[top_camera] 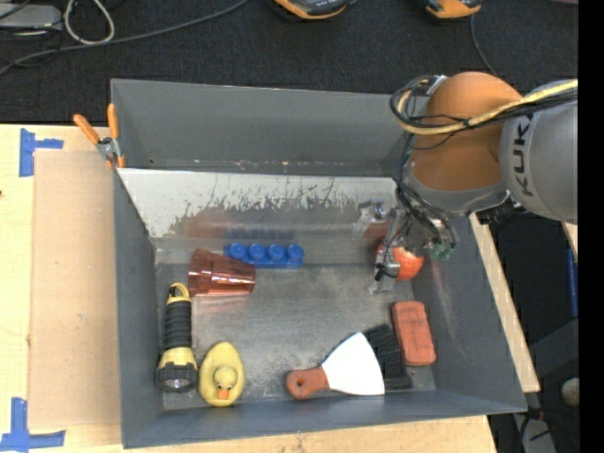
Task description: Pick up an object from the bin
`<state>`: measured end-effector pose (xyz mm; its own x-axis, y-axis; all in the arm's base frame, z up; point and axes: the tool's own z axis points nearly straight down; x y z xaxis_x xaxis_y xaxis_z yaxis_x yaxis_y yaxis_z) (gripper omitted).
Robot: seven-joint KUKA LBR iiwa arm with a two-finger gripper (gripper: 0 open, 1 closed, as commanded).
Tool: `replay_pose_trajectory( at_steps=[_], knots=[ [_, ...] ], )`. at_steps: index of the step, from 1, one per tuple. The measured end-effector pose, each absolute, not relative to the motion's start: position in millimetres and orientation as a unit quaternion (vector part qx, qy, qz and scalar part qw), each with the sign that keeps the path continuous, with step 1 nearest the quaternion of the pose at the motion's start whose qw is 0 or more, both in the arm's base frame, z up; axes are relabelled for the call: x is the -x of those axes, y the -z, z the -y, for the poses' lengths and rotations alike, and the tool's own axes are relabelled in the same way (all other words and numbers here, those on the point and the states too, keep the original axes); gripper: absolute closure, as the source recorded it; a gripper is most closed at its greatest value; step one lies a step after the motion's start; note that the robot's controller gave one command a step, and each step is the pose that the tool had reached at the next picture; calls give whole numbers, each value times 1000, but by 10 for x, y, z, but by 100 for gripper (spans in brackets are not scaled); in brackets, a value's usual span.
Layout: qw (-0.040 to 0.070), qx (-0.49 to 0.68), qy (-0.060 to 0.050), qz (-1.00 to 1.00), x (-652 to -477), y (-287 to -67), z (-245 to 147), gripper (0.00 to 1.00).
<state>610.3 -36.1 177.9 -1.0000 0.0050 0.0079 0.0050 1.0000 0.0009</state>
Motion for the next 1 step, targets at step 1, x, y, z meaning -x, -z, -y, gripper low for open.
replay_pose_trajectory(
  at_steps=[1],
  knots=[
    [0, 2, 0, 1000, -6116, -1830, 360, 0]
  ],
)
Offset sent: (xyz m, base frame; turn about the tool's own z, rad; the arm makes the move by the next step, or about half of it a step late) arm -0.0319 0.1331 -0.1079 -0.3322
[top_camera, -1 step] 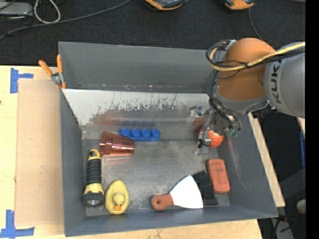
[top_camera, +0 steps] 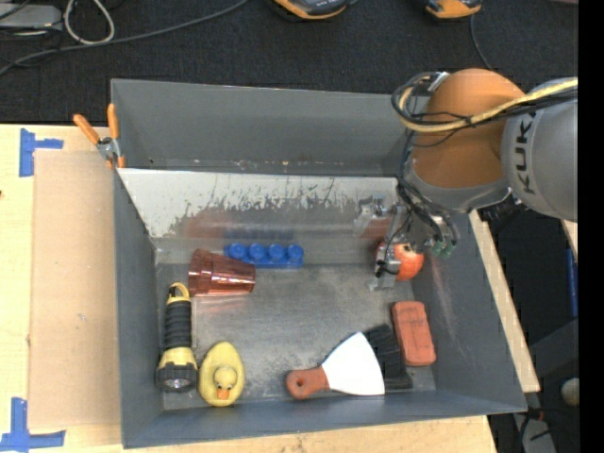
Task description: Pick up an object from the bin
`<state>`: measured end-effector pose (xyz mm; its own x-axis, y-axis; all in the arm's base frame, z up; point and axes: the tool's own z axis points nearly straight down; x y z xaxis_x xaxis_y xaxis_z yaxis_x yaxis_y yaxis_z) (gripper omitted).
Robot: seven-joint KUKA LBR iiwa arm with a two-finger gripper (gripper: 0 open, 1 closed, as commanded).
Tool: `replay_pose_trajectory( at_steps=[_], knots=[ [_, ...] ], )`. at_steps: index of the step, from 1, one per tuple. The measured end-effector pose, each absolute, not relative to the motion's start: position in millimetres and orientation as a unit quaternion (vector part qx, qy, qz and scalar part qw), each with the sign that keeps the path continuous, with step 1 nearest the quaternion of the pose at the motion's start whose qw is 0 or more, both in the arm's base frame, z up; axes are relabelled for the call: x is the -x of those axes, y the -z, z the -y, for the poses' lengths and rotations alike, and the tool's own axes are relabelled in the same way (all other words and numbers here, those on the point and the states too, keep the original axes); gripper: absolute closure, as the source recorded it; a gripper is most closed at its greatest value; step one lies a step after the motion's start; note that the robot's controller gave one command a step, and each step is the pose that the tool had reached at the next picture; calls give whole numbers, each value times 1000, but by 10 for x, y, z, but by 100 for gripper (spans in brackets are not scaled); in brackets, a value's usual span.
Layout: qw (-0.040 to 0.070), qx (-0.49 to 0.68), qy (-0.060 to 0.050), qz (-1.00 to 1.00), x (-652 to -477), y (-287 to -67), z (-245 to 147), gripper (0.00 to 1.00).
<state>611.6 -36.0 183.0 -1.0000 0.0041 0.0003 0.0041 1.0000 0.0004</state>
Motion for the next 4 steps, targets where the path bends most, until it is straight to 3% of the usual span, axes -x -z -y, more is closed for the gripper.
replay_pose_trajectory(
  at_steps=[1, 2, 3, 4],
  knots=[
    [0, -67, 0, 998, -5979, -1354, -197, 0],
    [-1, -112, 0, 994, -6063, -1192, -1302, 0],
    [0, -83, 1, 997, -6104, -1208, -1589, 0],
    [0, -104, 2, 995, -6118, -678, -1946, 0]
  ],
)
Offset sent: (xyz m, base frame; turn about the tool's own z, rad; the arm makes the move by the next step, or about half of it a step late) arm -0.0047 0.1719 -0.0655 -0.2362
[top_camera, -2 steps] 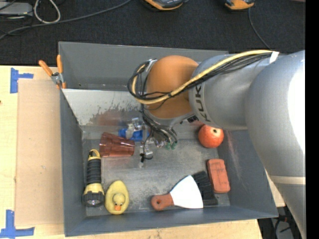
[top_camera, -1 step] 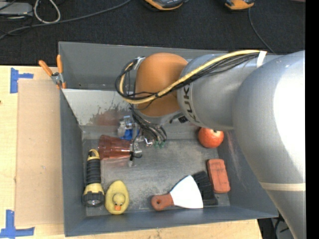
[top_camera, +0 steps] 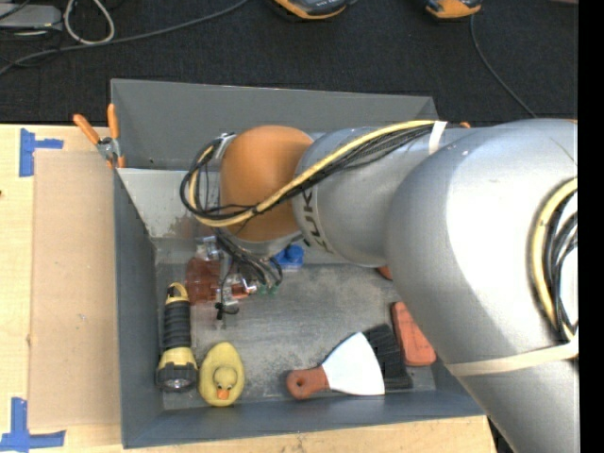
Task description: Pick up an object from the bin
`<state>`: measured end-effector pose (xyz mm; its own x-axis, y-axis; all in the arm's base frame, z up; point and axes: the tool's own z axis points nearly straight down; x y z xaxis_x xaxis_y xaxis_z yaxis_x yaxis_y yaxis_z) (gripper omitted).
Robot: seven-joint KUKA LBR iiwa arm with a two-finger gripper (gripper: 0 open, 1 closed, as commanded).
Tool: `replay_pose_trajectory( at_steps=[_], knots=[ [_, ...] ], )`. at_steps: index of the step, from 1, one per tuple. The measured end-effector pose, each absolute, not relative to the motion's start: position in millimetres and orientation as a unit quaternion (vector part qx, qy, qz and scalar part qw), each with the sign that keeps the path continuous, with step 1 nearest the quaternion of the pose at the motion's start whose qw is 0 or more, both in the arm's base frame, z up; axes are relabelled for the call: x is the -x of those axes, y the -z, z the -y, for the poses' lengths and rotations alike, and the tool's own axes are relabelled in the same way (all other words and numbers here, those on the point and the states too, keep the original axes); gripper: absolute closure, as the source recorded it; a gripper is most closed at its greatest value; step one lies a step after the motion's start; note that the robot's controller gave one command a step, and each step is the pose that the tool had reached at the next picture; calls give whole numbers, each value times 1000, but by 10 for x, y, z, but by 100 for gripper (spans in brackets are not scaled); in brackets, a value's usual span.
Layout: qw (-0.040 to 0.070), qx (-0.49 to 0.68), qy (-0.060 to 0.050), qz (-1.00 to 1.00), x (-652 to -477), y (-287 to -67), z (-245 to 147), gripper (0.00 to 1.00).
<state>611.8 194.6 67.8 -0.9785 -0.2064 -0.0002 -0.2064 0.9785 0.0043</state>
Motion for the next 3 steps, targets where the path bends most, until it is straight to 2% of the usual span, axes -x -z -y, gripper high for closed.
replay_pose_trajectory(
  at_steps=[1, 3],
  knots=[
    [-2, -74, 1, 997, -6129, -692, -1942, 100],
    [-2, -68, 1, 998, -6126, -712, -1945, 100]
  ],
)
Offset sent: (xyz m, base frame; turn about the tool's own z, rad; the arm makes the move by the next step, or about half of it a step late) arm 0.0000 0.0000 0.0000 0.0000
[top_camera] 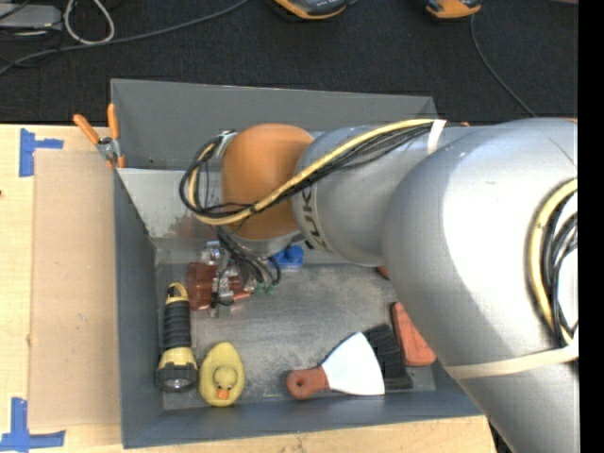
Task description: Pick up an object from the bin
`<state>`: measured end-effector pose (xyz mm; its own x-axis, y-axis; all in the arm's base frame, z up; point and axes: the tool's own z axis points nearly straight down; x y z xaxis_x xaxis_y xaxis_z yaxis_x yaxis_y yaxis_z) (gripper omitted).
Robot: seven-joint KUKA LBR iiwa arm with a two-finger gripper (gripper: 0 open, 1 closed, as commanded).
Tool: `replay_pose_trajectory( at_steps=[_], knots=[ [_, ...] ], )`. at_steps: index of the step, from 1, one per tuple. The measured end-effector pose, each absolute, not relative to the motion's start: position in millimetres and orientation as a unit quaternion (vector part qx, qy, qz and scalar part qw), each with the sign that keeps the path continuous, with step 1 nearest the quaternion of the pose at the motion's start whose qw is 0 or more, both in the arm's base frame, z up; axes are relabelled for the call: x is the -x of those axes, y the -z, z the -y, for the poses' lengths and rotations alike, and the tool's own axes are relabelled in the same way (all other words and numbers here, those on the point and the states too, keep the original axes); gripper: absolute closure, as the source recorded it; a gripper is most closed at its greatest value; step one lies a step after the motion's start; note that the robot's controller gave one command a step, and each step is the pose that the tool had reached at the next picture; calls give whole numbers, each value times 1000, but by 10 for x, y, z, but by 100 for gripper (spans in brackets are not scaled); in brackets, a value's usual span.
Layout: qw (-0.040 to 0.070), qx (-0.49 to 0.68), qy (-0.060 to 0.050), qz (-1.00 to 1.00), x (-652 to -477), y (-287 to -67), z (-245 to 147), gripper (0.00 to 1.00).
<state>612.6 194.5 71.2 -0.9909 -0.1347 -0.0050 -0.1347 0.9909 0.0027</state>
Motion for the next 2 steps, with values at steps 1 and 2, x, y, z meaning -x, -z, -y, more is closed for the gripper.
replay_pose_trajectory(
  at_steps=[1, 2],
  knots=[
    [2, 68, -1, -998, -6120, -828, -1945, 100],
    [1, 68, -1, -998, -6116, -1048, -1945, 100]
  ],
)
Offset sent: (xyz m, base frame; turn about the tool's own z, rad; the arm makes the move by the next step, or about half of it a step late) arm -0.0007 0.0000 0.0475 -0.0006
